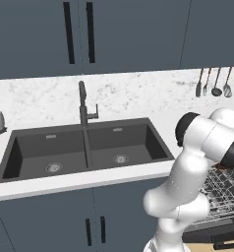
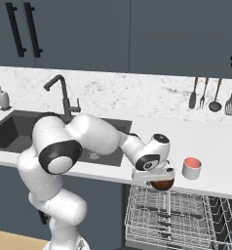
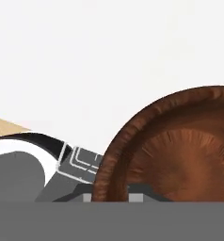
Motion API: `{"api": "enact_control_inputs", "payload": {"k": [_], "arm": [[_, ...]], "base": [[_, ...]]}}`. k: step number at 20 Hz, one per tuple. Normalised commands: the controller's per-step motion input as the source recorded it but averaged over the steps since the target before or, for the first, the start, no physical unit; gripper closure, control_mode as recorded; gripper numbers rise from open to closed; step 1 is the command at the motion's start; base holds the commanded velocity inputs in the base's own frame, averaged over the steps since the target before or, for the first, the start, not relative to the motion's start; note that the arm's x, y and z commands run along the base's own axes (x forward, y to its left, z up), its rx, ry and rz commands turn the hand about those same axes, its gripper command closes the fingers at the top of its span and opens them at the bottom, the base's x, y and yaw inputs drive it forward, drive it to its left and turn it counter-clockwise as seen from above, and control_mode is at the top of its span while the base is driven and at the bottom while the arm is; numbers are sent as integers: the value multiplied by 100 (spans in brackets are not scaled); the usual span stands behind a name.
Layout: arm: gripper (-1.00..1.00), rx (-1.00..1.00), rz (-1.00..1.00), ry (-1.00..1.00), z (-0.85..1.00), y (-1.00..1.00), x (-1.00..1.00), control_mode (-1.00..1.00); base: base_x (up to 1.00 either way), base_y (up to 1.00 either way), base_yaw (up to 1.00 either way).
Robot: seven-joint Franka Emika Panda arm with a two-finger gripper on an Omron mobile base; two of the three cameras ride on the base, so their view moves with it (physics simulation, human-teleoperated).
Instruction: Pick up the cup and bowl from the counter, place them in the dishwasher, and close the dishwasher door.
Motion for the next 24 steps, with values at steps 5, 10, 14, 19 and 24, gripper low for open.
{"api": "enact_control_inputs", "payload": {"k": [5,10,14,19,24], "arm": [[100,6,16,-8,-26,-33,-99,-100],[100,7,15,-9,-10,-49,-75,-100],[100,10,14,-8,-11,-57,-33,-100],[100,12,17,-9,-2,-26,7,-100],[100,1,9,0,0,0,18,-100]], "base": [[0,0,0],[0,0,0],[0,0,0],[0,0,0],[0,0,0]]}}
